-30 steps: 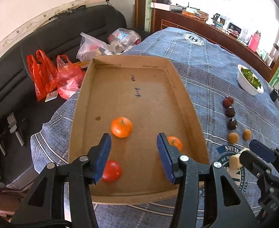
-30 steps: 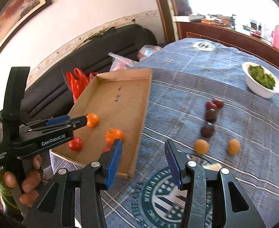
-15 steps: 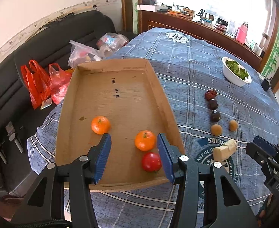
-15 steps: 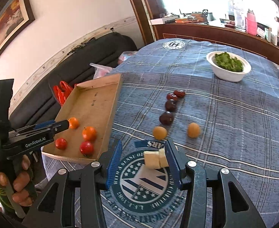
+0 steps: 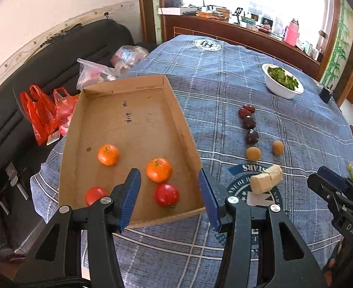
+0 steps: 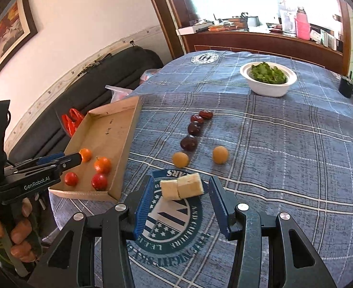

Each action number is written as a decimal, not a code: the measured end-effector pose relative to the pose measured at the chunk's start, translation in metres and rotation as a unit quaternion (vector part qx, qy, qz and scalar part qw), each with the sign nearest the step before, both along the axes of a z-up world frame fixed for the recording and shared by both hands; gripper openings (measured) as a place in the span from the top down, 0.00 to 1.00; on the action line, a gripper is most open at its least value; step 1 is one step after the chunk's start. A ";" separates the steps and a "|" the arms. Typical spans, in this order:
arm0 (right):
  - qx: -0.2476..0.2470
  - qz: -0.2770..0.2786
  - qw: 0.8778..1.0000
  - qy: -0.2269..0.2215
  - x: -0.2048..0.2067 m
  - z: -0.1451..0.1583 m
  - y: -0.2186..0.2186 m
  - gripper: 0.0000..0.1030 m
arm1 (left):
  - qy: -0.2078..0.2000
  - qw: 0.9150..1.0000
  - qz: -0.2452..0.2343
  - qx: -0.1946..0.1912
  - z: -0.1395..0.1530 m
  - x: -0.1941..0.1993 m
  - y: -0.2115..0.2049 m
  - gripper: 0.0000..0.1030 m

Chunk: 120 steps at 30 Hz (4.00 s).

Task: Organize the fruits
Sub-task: 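Move the right tool to the white cheese blocks and grasp one, then lift a white cheese block with the left tool while the right tool lifts its block, then carry both held white blocks over the cardboard tray with both tools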

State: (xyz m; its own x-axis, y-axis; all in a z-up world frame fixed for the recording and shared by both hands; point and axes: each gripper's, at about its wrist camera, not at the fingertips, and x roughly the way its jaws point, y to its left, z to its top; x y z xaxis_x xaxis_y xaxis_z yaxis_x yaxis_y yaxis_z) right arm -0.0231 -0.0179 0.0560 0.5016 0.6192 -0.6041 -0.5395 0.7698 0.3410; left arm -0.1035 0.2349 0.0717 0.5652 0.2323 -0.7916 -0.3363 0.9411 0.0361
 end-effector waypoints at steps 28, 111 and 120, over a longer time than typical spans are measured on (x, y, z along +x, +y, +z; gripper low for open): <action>0.006 -0.002 0.999 0.051 0.018 -0.037 -0.011 0.53 | 0.060 0.992 -0.110 -0.034 -0.044 0.012 -0.080 0.53; 0.021 0.048 0.999 0.005 0.009 0.011 0.052 0.66 | -0.021 0.999 -0.013 -0.022 -0.004 0.018 0.020 0.68; 0.015 0.075 0.997 0.000 0.008 0.015 0.082 0.66 | -0.022 0.999 0.012 -0.022 -0.005 0.014 0.047 0.68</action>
